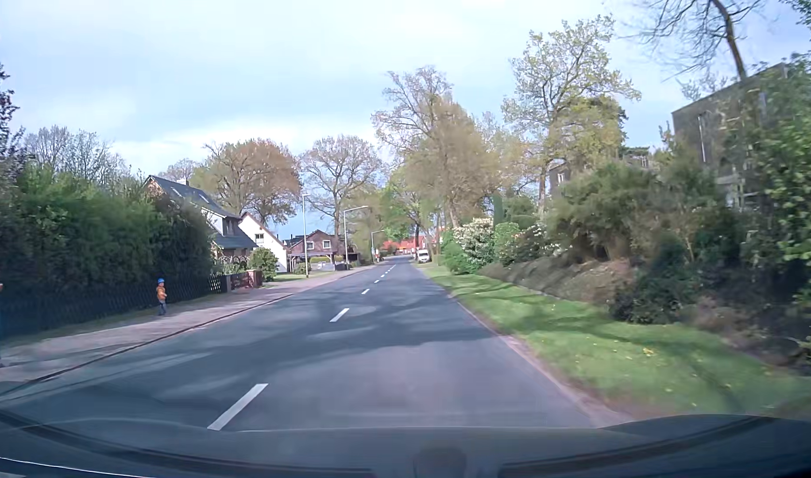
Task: Follow the waypoints while adhering to traffic rules and regulations
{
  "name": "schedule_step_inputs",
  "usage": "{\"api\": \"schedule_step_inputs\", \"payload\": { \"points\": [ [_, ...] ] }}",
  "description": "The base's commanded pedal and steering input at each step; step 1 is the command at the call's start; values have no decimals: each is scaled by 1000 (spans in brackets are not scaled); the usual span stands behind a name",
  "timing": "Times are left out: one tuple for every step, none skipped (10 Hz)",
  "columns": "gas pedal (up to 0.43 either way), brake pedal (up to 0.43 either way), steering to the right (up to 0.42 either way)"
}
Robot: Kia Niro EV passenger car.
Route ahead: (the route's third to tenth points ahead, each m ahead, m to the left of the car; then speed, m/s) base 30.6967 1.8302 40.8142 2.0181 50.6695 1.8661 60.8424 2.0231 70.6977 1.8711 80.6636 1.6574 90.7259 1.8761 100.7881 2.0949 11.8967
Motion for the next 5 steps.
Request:
{"api": "schedule_step_inputs", "payload": {
  "points": [
    [59,0,-7],
    [59,0,-3],
    [47,0,-1],
    [47,0,-2],
    [47,0,-2]
  ]
}}
